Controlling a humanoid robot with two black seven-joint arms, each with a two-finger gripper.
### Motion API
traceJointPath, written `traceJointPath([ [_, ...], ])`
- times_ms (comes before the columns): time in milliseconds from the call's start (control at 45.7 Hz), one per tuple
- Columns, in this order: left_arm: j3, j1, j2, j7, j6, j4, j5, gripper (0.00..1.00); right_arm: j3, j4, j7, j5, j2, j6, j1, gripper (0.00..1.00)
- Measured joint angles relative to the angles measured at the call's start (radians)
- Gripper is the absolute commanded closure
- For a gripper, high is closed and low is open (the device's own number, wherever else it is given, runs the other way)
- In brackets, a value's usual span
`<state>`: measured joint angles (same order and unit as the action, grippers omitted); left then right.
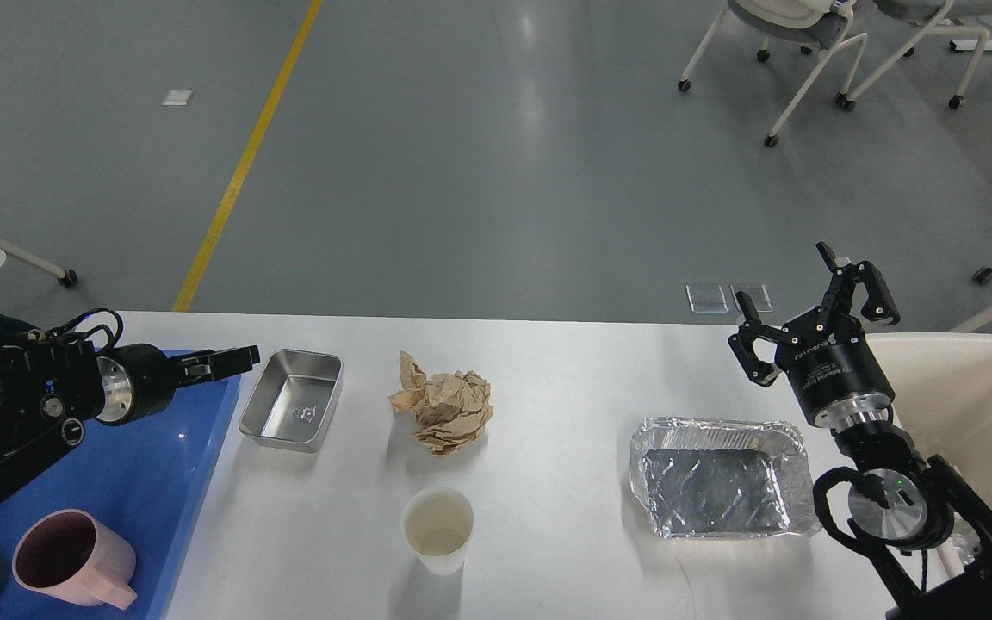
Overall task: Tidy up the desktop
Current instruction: 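Reach the left gripper to the small steel tray and grasp it, then lift the steel tray and set it in the blue tray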
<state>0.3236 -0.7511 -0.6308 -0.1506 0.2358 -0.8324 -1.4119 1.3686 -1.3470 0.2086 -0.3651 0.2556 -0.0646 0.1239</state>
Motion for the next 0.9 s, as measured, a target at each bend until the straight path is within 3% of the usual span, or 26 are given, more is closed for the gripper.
traceJointPath([
  [241,-0.1,-0.036,0.114,-0.012,-0.01,0.15,-0.005,0.1,0.01,0.0,0.0,0.0,0.011,0.0,-0.001,0.0],
  [526,-0.199,-0.037,0.204,-0.047,-0.056,0.254,-0.001,0.42,0.017,0.0,0.0,0.0,0.013,-0.001,-0.001,0.0],
  [701,-0.233,-0.037,0.208,-0.044,-0.067,0.278,0.005,0.45,0.022,0.0,0.0,0.0,0.019,-0.001,-0.001,0.0],
  [898,-0.237,-0.037,0.205,-0.043,-0.068,0.291,0.005,0.73,0.026,0.0,0.0,0.0,0.019,0.001,-0.001,0.0],
])
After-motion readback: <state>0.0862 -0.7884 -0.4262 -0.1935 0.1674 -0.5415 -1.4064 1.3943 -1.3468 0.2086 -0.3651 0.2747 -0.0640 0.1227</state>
